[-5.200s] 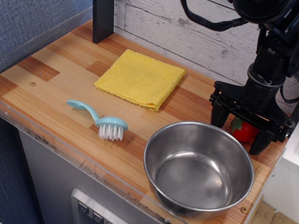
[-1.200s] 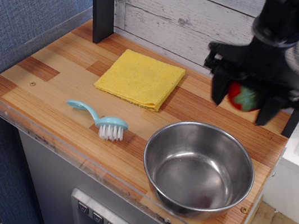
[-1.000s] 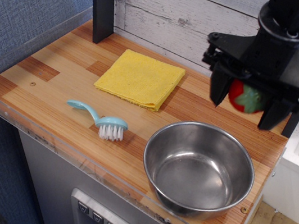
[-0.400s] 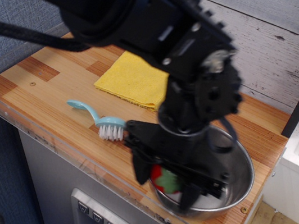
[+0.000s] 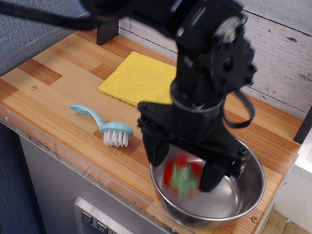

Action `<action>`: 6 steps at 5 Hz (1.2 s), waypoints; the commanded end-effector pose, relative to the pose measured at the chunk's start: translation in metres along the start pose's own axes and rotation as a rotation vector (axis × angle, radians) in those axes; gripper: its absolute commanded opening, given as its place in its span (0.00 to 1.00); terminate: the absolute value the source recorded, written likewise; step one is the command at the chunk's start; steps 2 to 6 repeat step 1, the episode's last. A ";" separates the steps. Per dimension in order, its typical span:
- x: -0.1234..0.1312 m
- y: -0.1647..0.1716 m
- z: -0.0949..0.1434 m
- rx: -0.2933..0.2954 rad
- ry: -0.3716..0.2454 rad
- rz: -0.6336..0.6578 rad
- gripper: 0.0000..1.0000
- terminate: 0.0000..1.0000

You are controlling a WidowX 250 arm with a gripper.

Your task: Place the strawberry inside the pot.

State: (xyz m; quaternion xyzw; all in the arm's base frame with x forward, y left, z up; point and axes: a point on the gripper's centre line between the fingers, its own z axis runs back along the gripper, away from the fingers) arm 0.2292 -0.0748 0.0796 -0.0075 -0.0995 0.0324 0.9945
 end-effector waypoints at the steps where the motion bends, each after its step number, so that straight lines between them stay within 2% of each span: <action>1: 0.026 -0.008 0.053 -0.008 -0.141 -0.016 1.00 1.00; 6: 0.026 -0.008 0.053 -0.008 -0.141 -0.016 1.00 1.00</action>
